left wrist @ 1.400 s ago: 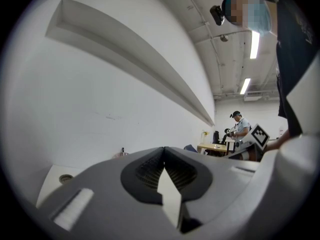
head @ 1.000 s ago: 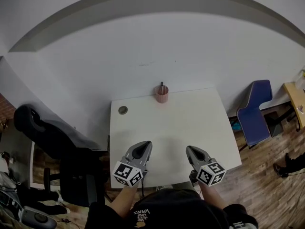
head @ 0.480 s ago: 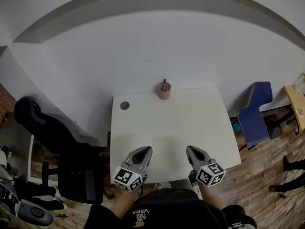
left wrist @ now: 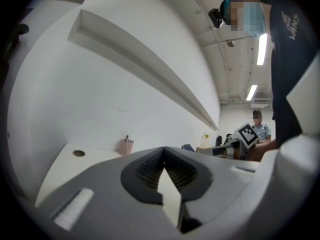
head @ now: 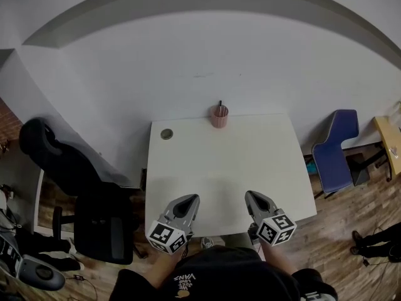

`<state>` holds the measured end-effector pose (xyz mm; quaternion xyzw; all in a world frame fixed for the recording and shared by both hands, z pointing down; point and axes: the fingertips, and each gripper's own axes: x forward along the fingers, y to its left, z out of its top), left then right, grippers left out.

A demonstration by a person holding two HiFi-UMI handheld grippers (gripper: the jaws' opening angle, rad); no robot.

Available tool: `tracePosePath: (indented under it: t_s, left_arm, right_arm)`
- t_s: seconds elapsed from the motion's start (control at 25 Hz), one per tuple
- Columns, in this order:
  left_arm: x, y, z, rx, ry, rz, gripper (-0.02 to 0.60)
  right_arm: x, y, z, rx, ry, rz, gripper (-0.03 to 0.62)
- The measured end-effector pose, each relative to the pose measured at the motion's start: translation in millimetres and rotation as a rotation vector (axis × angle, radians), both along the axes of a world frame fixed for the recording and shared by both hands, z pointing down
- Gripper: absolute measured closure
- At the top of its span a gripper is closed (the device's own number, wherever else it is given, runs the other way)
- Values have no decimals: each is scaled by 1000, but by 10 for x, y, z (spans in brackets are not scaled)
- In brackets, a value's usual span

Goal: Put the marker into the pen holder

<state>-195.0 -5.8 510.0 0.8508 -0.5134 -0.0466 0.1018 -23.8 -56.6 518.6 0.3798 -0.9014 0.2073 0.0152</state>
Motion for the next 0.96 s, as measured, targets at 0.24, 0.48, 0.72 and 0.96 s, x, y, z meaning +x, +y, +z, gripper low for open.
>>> tracePosePath:
  t_s: [0.24, 0.48, 0.72, 0.96]
  left_arm:
    - [-2, 35, -19, 7, 6, -8, 529]
    - [6, 29, -22, 10, 4, -15, 529]
    - [19, 3, -40, 5, 12, -16, 528]
    - [41, -59, -13, 4, -1, -17, 529]
  right_arm:
    - [7, -13, -44, 15, 10, 4, 594]
    - [25, -32, -35, 17, 12, 4, 594]
    - [40, -40, -54, 14, 13, 9, 594]
    - [66, -97, -23, 7, 10, 12, 594]
